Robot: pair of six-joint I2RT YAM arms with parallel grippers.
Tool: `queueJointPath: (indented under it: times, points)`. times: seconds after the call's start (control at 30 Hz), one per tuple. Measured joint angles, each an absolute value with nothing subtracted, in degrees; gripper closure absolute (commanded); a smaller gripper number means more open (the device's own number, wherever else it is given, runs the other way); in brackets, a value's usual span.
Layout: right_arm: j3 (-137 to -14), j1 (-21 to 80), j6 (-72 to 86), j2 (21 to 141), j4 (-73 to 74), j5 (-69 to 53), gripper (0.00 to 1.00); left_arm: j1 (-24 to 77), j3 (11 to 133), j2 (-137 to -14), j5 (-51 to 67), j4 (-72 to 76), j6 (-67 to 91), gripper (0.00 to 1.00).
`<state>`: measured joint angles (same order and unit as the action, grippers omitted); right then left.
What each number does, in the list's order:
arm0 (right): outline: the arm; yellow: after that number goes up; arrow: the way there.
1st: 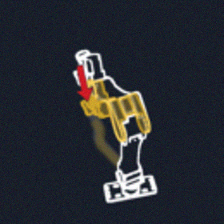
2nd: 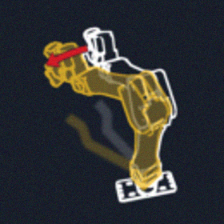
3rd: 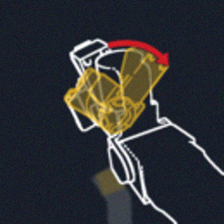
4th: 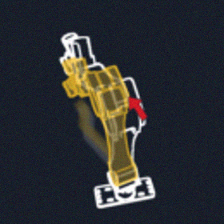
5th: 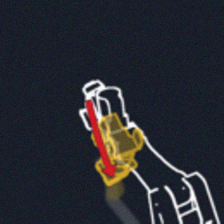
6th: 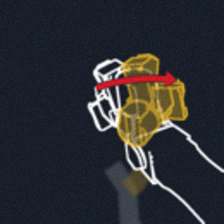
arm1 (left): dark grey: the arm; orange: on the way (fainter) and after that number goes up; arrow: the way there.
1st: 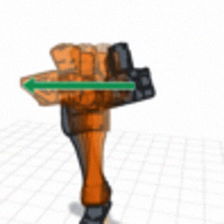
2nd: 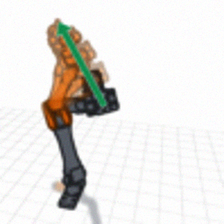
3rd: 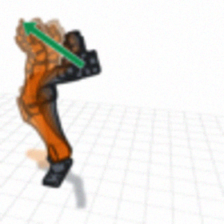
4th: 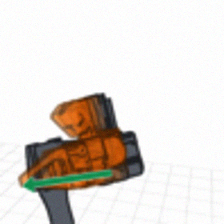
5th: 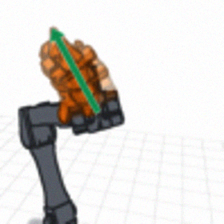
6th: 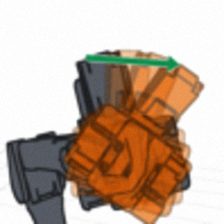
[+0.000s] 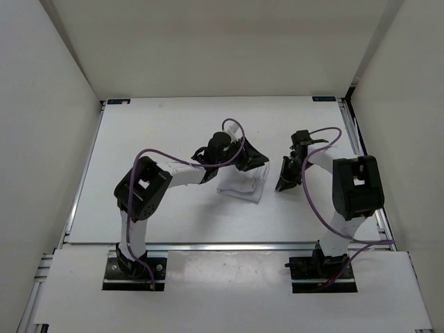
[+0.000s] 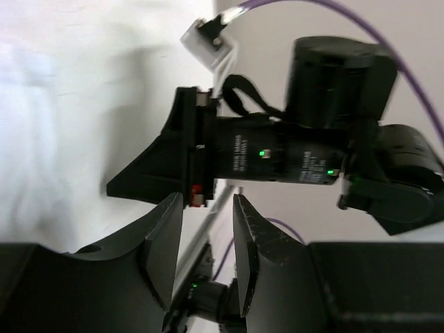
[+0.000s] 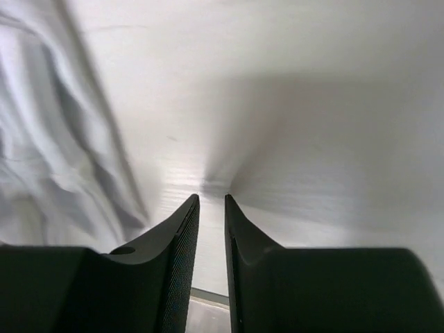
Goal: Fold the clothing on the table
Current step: Fold the skirt
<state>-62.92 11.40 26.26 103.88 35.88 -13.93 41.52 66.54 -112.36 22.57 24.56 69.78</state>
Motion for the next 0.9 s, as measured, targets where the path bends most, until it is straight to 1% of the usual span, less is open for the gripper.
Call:
queueJointPath:
  times: [0.1, 0.27, 0.37, 0.47, 0.57, 0.6, 0.63, 0.9]
  points:
    - [-61.9, 9.9, 25.9, 100.5, 38.6, -10.6, 0.74, 41.6, 67.6, -112.1, 23.7, 27.2, 70.8, 0.55]
    - [-65.3, 12.4, 25.0, 96.4, 40.7, -10.0, 0.69, 38.0, 66.0, -107.4, 22.6, 21.3, 64.2, 0.56]
    - [-71.4, 15.6, 25.0, 97.7, 40.5, -12.0, 0.58, 33.3, 61.0, -101.2, 20.3, 17.8, 59.5, 0.56]
    - [-76.9, 18.9, 25.1, 100.5, 39.4, -14.0, 0.54, 28.9, 55.8, -96.6, 18.3, 16.2, 56.6, 0.57]
    - [-78.2, 20.9, 25.7, 103.2, 37.5, -15.8, 0.53, 26.4, 51.1, -93.9, 17.2, 15.4, 55.4, 0.58]
    - [-78.0, 21.0, 26.2, 103.9, 37.3, -16.4, 0.53, 26.0, 49.9, -93.6, 17.1, 15.3, 55.2, 0.57]
    - [-77.7, 20.9, 26.6, 104.5, 37.2, -16.8, 0.53, 25.6, 48.9, -93.5, 16.9, 15.0, 54.9, 0.58]
    - [-74.0, 17.4, 30.2, 105.5, 34.4, -19.0, 0.54, 24.8, 45.5, -93.4, 17.0, 14.8, 54.5, 0.59]
